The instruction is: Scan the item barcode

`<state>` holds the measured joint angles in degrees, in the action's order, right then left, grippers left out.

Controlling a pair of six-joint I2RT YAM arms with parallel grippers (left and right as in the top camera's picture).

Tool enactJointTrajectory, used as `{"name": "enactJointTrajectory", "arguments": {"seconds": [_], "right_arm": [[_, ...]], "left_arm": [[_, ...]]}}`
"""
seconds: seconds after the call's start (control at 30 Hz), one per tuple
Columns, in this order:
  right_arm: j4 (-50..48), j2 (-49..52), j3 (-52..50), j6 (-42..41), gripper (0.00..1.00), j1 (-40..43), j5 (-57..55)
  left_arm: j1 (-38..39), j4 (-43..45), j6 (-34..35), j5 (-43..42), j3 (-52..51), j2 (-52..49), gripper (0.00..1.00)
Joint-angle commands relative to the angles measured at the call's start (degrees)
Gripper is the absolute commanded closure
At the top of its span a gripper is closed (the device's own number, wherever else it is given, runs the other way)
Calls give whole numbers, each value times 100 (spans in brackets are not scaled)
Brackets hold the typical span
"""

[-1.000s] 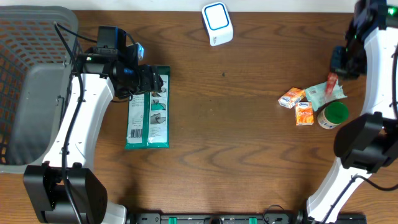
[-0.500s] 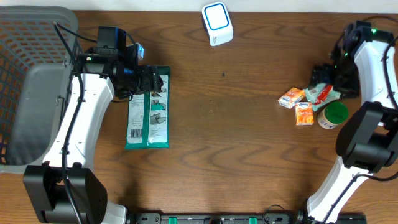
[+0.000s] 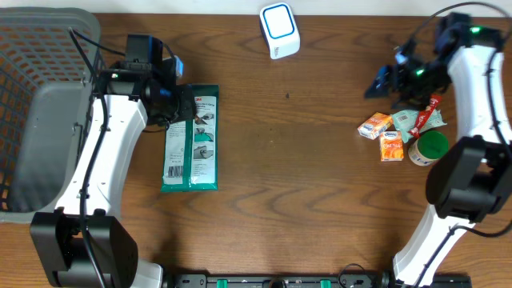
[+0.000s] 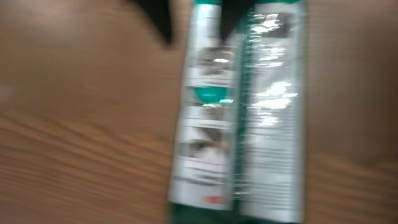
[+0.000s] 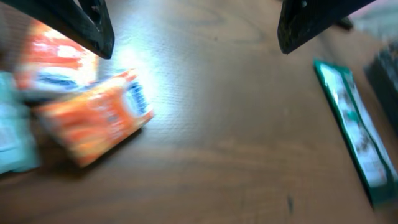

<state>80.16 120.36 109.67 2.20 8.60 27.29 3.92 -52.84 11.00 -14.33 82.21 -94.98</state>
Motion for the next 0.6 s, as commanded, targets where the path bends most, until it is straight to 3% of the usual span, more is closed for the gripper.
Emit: {"name": "enactJointTrajectory", "arguments": {"seconds": [0.0,0.27,0.57], "right_arm": [[-398,-76,-669,254,20,-297,195],[-1786,-76,-2087,210,25,-1034,793],[-2855,-76,-2918,-267,28,-1904,769]], "left_arm": [[-11,129,820,2138,-472,-17,92],[-11,1631,638,2385,-1449,-140,92],[-11,2234,638,2402,-1812,-1231,92]]}}
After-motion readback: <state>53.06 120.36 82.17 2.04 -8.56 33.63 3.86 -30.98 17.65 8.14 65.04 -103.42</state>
